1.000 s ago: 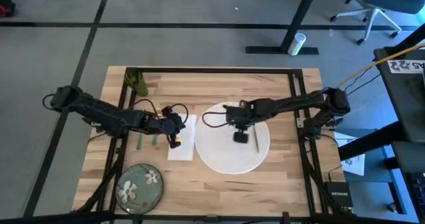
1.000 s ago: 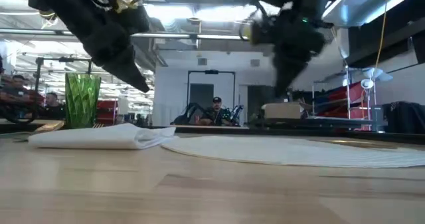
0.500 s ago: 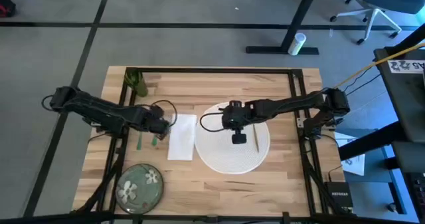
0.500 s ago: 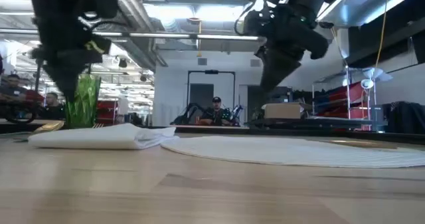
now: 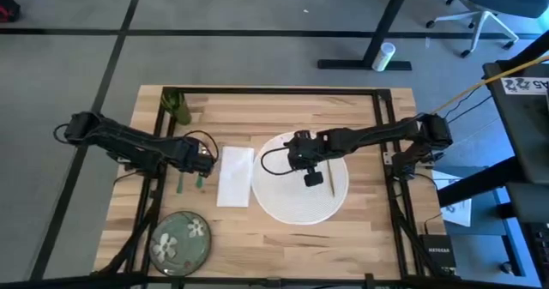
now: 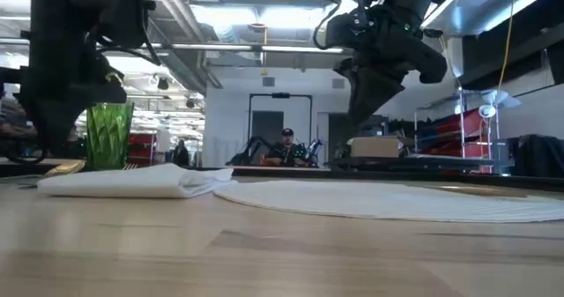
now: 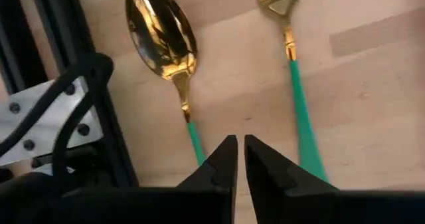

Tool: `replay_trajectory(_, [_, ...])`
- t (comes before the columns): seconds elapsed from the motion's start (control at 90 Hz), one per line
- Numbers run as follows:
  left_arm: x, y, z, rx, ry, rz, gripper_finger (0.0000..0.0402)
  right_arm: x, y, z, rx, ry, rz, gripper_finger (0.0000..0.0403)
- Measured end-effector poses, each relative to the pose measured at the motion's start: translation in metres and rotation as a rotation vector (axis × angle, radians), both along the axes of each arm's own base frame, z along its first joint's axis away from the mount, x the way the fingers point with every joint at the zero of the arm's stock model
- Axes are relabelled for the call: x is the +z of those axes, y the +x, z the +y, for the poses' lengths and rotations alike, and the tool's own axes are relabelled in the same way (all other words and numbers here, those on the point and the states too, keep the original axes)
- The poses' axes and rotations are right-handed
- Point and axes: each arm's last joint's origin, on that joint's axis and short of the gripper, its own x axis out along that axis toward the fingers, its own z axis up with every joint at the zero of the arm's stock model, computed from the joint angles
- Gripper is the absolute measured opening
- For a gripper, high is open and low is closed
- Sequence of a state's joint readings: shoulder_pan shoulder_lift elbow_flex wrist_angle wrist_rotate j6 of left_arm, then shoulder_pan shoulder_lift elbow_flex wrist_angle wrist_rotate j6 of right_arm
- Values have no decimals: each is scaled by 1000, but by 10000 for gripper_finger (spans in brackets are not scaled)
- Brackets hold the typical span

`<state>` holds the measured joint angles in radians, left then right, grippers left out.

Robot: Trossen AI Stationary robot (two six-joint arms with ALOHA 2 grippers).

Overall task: Set table place
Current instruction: Put the green spoon on the white table mat to right of the gold table knife

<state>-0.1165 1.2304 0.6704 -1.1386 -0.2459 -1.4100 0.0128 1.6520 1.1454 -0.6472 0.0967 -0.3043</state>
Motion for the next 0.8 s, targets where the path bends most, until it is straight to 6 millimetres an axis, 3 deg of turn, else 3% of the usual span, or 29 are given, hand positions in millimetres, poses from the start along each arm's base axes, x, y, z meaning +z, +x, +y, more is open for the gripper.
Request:
replay_trajectory(0.178, [-1, 0, 6, 39, -15, 2, 55, -2, 0, 0, 14, -6, -2, 0])
replay_trajectory(0.4, [-2, 0, 19, 114, -18, 6, 83, -19, -8, 0, 8, -16, 36, 0])
replay_trajectory(0.8, [-16, 10, 24, 123, -80, 130, 77, -48, -22, -1, -26, -25, 65, 0])
